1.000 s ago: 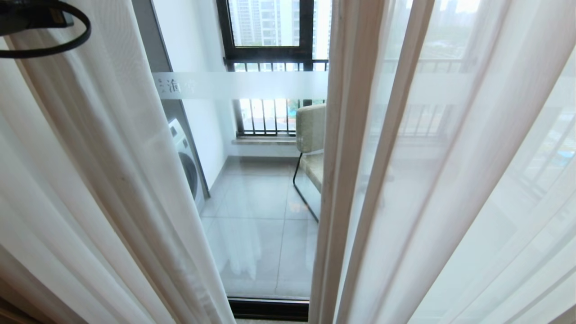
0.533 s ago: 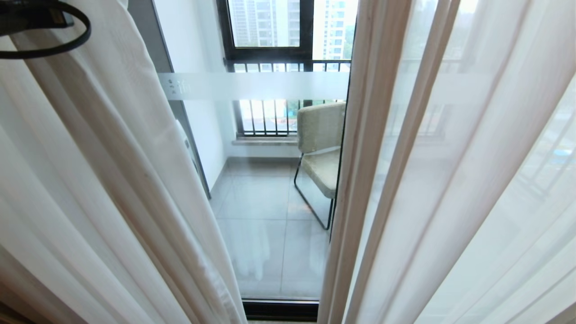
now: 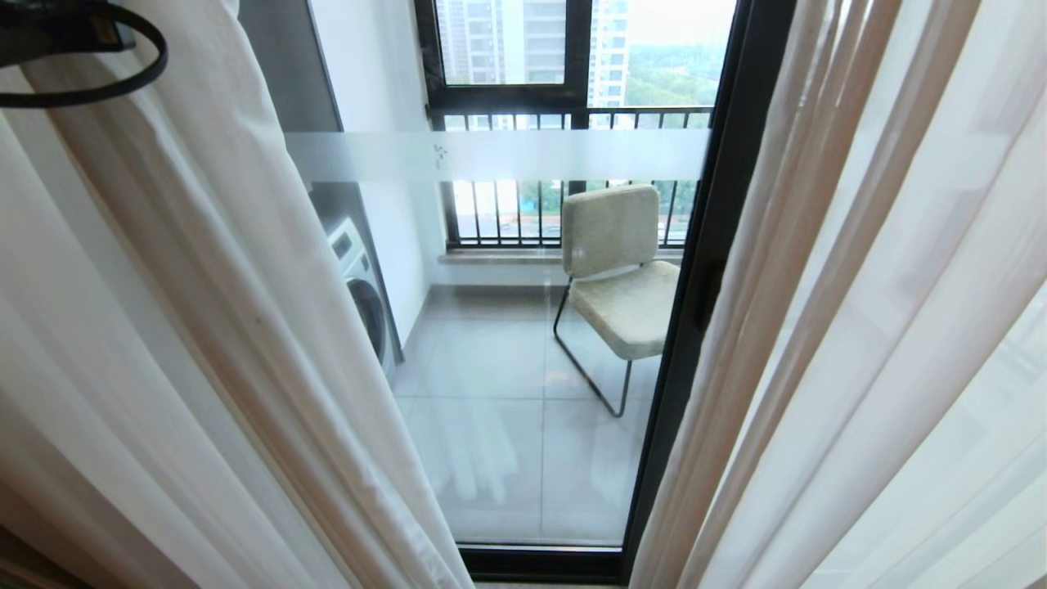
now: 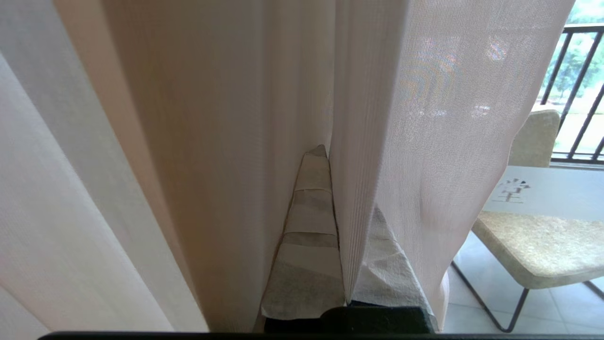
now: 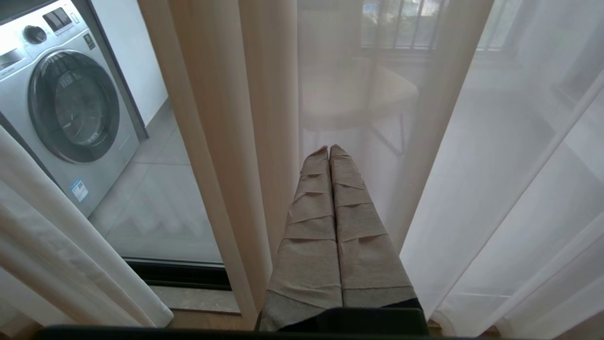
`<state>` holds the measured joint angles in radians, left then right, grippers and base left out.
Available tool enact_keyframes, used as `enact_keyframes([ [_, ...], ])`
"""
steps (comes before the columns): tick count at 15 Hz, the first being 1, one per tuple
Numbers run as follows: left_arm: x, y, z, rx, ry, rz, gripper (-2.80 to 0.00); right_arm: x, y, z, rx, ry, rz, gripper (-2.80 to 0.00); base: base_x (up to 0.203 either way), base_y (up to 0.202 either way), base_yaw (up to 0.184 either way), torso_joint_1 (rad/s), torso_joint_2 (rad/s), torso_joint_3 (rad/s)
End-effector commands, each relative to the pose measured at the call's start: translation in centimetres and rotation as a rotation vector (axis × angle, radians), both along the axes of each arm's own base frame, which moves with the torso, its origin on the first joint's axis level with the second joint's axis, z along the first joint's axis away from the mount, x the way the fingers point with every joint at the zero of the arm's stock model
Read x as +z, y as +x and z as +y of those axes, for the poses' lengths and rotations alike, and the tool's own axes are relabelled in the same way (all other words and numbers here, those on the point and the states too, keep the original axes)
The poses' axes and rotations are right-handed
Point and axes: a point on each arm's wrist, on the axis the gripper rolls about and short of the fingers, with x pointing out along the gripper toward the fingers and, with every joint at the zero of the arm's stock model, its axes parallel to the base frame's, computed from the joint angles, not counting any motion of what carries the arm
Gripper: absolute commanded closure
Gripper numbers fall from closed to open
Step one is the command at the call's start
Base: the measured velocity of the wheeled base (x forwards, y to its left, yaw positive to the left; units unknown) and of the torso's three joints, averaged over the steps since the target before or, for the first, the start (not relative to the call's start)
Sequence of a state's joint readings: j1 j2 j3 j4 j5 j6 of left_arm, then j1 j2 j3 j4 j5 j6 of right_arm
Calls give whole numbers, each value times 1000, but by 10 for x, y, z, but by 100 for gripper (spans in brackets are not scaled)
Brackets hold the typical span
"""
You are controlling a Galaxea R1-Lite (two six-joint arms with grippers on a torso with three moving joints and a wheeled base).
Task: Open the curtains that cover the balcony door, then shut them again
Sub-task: Pull the inner curtains open on both sides
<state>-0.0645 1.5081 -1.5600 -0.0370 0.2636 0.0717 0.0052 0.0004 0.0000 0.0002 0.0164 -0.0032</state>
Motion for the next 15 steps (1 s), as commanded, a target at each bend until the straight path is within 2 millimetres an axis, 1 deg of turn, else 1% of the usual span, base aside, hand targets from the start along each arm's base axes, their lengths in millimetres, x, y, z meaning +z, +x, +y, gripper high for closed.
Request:
enact_keyframes([
  [1, 0, 0, 1, 7, 0, -1, 0, 0, 0, 0, 1, 0, -1, 0, 0, 184, 2, 6, 4, -4],
  [6, 4, -7, 8, 40, -3, -17, 0, 0, 0, 0, 1, 0, -1, 0, 0, 188, 1, 1, 2, 3],
  [11, 10, -18, 23, 103, -2, -40, 0, 0, 0, 0, 1, 0, -1, 0, 0, 186, 1, 4, 3, 3],
  [15, 8, -23, 29, 123, -2, -36, 0, 0, 0, 0, 1, 0, -1, 0, 0, 193, 1, 4, 4, 1],
])
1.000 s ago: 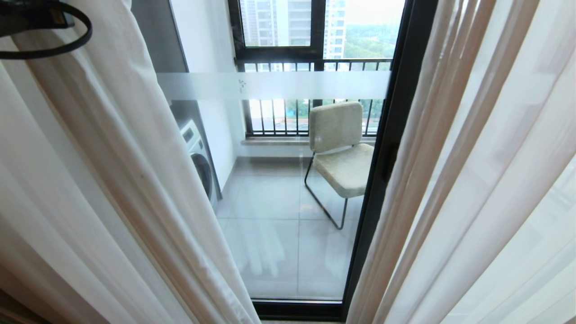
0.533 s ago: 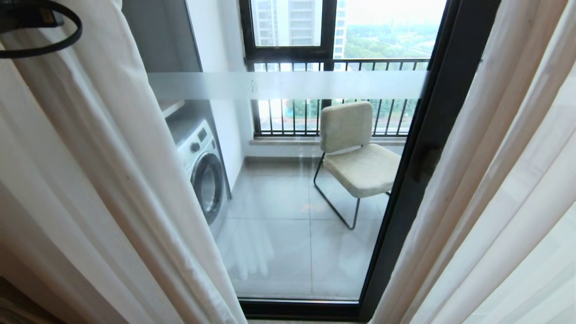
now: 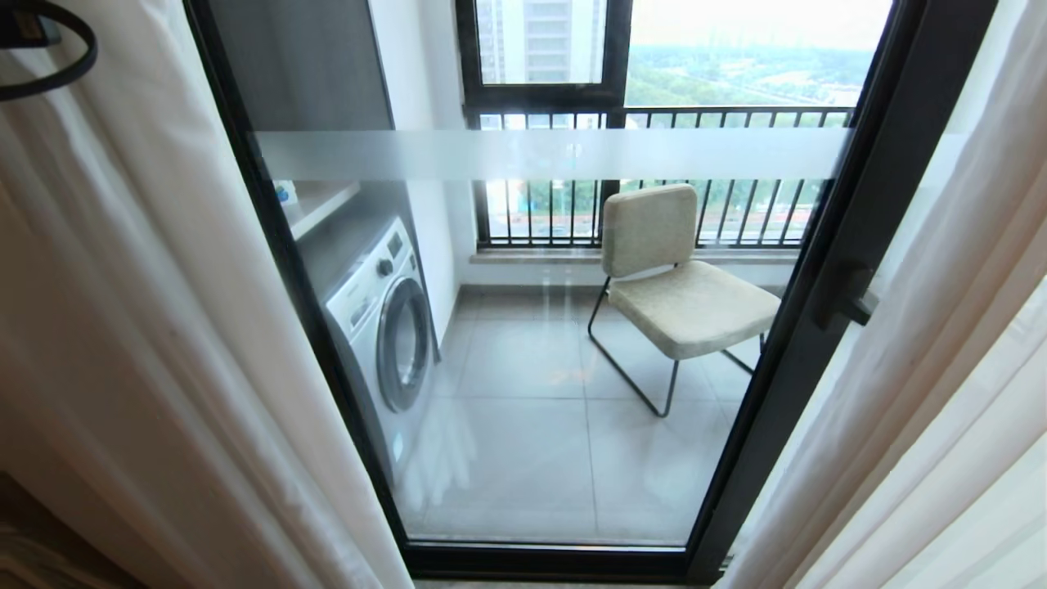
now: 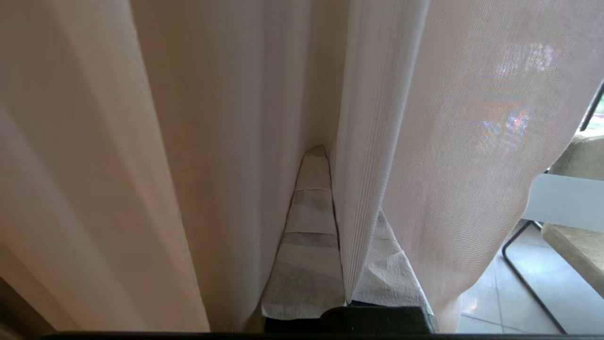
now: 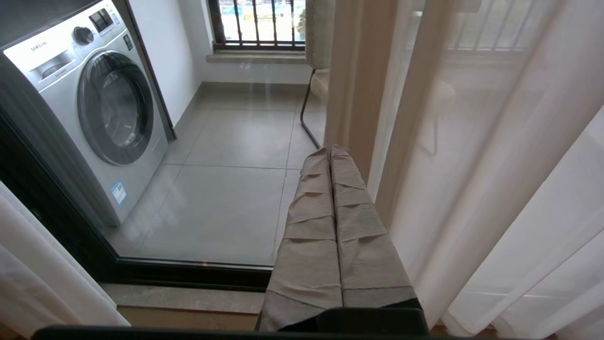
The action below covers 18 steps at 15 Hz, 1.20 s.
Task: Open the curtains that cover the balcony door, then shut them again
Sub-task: Pull the inner curtains open on both sides
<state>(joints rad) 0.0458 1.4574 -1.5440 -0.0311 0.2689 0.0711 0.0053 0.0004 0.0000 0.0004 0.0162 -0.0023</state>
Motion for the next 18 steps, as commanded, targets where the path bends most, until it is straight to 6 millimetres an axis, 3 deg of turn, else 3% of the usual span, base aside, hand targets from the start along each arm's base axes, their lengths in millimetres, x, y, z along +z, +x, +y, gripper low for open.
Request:
enact_keyframes([
  [1, 1, -4, 1, 8, 1, -8, 0, 0, 0, 0, 2, -1, -1, 0, 0, 191, 0, 2, 7, -2],
  [15, -6, -5, 0, -2, 1, 15, 0, 0, 0, 0, 2, -1, -1, 0, 0, 188, -1, 2, 2, 3],
  [18, -6, -5, 0, -3, 2, 17, 0, 0, 0, 0, 2, -1, -1, 0, 0, 92, 1, 2, 2, 0],
])
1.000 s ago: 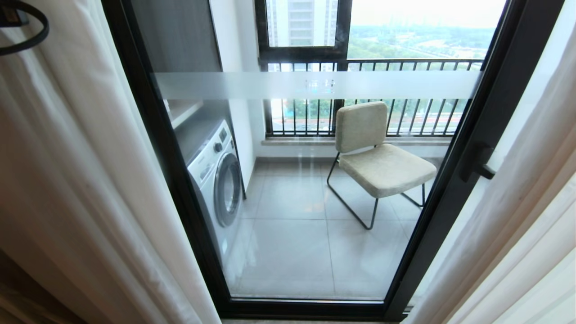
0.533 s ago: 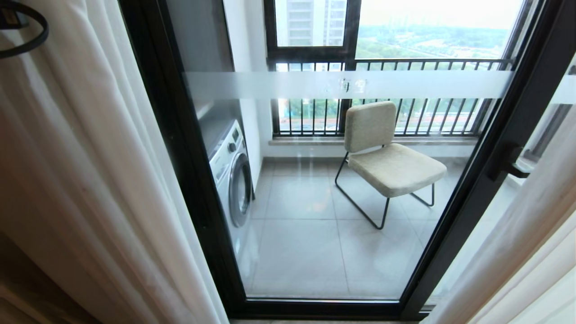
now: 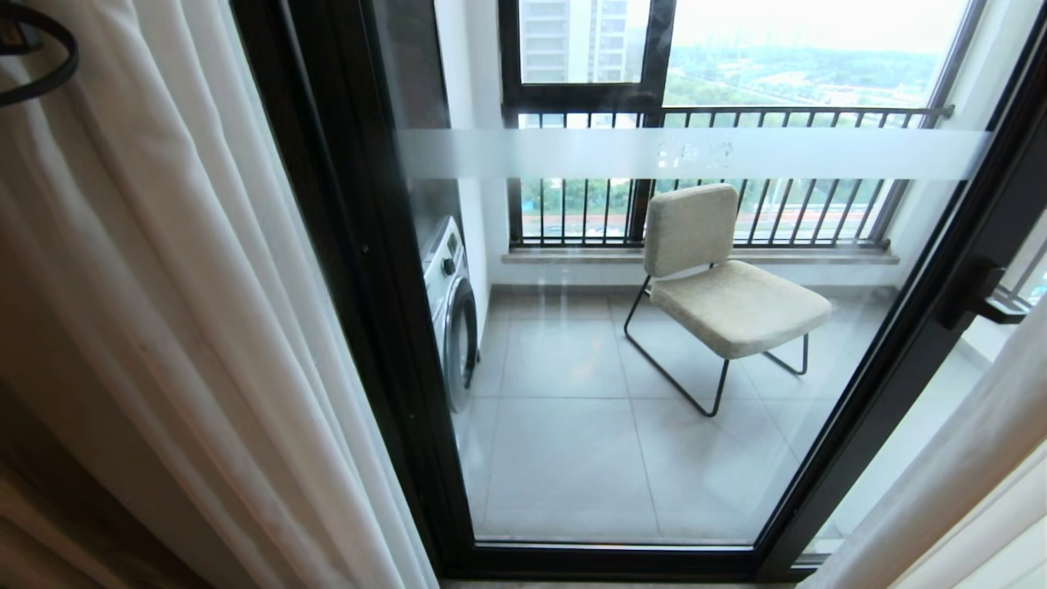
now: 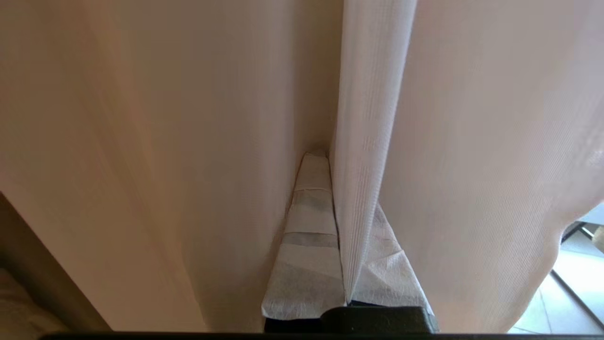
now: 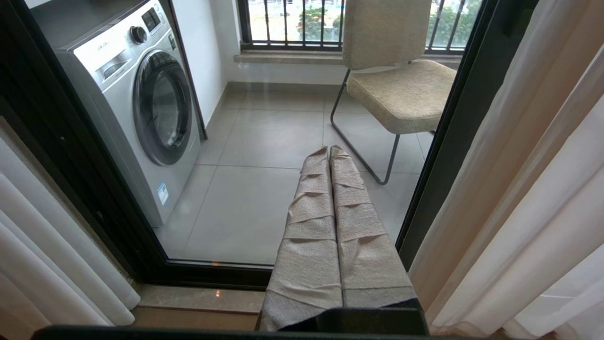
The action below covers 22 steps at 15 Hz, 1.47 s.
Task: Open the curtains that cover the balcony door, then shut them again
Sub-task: Pull the inner curtains open on both sides
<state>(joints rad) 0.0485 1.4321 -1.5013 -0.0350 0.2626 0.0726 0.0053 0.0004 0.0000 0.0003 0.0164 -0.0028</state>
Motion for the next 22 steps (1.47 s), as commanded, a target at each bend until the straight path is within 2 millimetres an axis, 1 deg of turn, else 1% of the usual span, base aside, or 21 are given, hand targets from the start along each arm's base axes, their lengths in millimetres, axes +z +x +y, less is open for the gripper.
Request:
enact_keyframes([
  [1, 0, 1, 0, 0, 1, 2, 0, 0, 0, 0, 1, 0, -1, 0, 0, 0, 0, 0, 0, 0],
  [8, -4, 0, 1, 4, -7, 12, 0, 0, 0, 0, 1, 0, -1, 0, 0, 0, 0, 0, 0, 0],
  [15, -7, 5, 2, 3, -72, 4, 0, 0, 0, 0, 1, 0, -1, 0, 0, 0, 0, 0, 0, 0],
  [18, -8, 8, 11, 37, -80, 5, 0, 0, 0, 0, 1, 0, -1, 0, 0, 0, 0, 0, 0, 0],
  [22, -13, 12, 31, 116, -115, 7, 0, 0, 0, 0, 1, 0, -1, 0, 0, 0, 0, 0, 0, 0],
])
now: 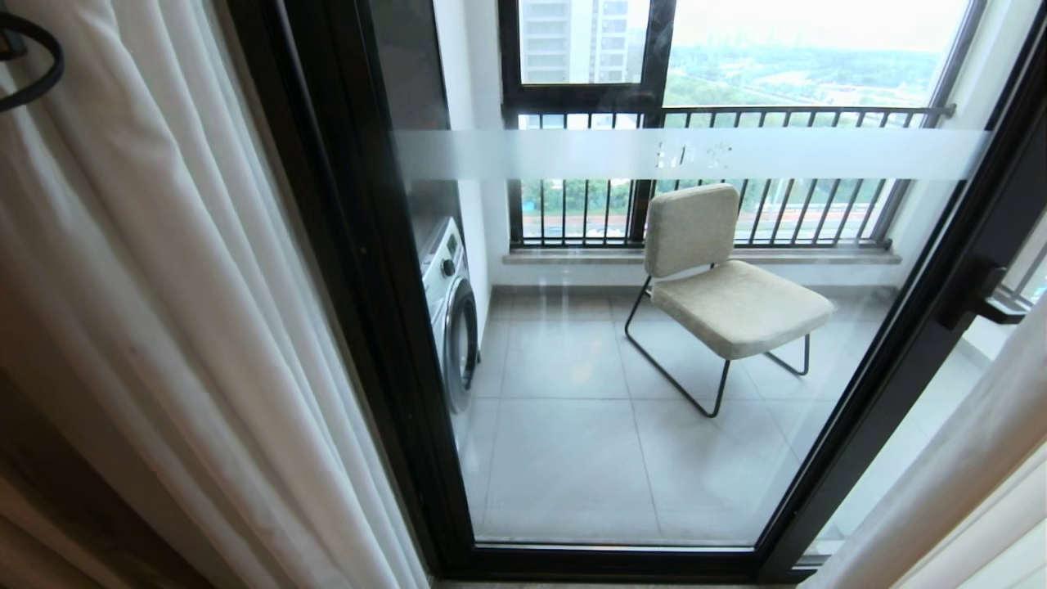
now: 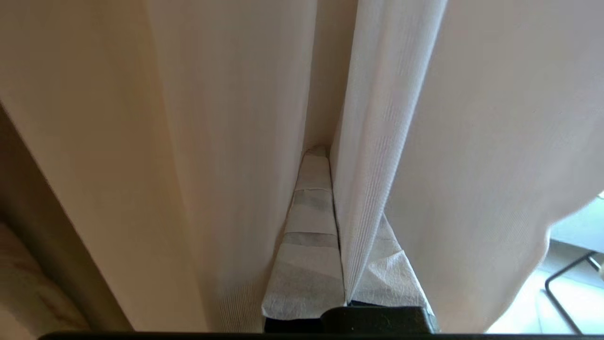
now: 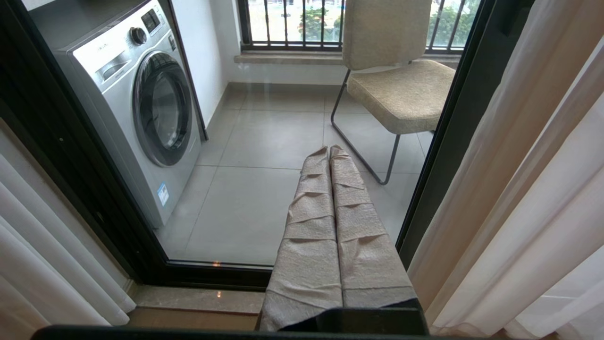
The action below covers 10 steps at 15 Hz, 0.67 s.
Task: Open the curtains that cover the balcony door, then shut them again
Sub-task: Pull the inner curtains open on both sides
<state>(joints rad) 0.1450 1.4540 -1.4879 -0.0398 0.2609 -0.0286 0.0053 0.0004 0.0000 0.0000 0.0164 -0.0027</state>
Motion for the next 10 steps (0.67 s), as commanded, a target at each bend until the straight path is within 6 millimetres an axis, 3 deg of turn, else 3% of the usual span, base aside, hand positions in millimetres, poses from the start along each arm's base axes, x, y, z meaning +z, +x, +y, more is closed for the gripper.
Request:
enact_keyframes([
  [1, -6, 7, 14, 49, -36, 12, 0, 0, 0, 0, 1, 0, 0, 0, 0, 0, 0, 0, 0, 0],
  [10, -12, 12, 92, 97, -73, 22, 0, 0, 0, 0, 1, 0, 0, 0, 0, 0, 0, 0, 0, 0],
])
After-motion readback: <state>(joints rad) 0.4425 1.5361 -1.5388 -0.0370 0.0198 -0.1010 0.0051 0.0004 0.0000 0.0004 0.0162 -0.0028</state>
